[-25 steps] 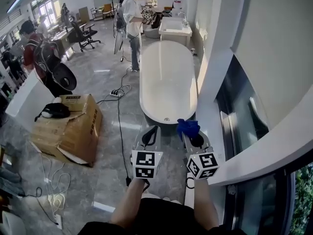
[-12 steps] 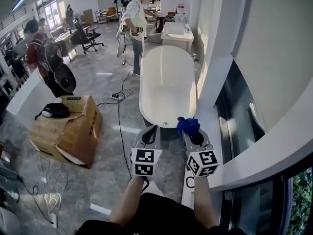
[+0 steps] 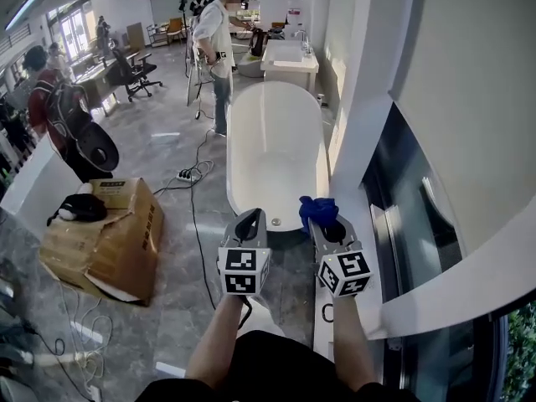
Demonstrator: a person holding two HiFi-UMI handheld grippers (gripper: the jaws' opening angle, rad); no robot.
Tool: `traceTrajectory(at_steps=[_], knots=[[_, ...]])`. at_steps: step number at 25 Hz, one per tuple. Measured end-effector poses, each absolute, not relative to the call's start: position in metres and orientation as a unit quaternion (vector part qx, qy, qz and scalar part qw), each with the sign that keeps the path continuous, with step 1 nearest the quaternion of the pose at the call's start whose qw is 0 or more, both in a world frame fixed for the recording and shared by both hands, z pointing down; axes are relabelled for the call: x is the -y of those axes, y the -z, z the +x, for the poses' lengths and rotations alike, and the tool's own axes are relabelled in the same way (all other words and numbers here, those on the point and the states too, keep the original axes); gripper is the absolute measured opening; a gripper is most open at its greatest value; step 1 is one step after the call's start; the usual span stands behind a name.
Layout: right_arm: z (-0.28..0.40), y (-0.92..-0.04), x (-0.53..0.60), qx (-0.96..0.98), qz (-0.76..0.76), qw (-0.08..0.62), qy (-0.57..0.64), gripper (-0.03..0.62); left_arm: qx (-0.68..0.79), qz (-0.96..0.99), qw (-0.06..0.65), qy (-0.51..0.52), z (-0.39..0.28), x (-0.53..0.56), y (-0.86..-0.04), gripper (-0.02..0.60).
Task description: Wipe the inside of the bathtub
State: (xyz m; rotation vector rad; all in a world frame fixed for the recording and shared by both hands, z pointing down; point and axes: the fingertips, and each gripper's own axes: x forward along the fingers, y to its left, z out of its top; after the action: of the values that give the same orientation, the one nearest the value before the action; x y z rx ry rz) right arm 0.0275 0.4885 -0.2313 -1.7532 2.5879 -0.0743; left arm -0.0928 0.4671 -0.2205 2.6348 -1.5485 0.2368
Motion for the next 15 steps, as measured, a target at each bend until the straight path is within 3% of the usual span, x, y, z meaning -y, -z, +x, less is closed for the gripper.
traceTrajectory(at_steps=[15], knots=[[0.000,0.178,-0.244,-0.821,-0.565,-0.017,0.074,0.067,0.491,0.859,0.065,-0.126,-0.119,-0.227,0.167,0.003]])
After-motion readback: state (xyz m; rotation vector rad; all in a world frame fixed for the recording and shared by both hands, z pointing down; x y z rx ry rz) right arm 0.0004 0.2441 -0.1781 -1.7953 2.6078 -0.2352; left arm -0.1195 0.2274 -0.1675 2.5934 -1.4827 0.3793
